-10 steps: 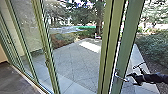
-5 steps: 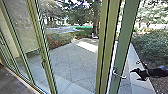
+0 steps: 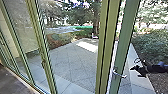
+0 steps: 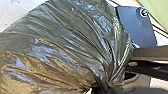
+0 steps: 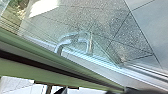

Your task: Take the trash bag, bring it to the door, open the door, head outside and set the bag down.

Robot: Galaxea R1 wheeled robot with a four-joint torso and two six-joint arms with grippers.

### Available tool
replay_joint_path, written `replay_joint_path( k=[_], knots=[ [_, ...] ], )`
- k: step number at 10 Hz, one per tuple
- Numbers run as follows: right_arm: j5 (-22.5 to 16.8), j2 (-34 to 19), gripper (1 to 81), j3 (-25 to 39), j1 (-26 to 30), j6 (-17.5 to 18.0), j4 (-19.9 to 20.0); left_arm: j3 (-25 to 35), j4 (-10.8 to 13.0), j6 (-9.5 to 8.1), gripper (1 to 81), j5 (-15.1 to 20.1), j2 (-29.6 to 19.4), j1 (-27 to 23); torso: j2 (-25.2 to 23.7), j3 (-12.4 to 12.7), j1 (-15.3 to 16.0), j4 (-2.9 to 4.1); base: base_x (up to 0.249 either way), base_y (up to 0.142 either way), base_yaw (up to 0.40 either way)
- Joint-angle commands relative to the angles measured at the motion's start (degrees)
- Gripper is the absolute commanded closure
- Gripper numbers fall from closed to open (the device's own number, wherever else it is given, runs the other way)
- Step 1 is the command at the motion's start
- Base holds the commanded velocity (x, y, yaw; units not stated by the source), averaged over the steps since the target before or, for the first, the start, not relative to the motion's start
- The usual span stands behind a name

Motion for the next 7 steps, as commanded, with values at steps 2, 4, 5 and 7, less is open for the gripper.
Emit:
replay_joint_path(
  k=[2, 4, 5, 7],
  knots=[
    [-3.71, -1.25, 1.0, -1.41, 15.64, -6.04, -9.72, 0.08, -1.57, 0.16, 81.1, 3.73, 0.05, -1.94, 0.0, 0.0, 0.0, 0.0, 0.0, 0.0, 0.0],
    [-6.7, -0.81, 1.0, -1.76, 19.15, -9.38, -10.77, 0.16, -2.27, 0.16, 81.1, 3.73, 0.05, -1.94, 0.0, 0.0, 0.0, 0.0, 0.0, 0.0, 0.0],
    [-8.18, -0.55, 1.0, -1.67, 20.39, -10.35, -12.08, 0.16, -2.36, 0.16, 81.1, 3.73, 0.05, -2.02, 0.0, 0.0, 0.0, 0.0, 0.0, 0.0, 0.0],
    [-11.36, -0.37, 1.0, -1.41, 21.97, -11.85, -15.08, 0.16, -2.63, 0.16, 81.1, 3.73, 0.14, -2.03, 0.0, 2.04, 0.02, 0.0, 0.0, 0.0, 0.0]
  ],
)
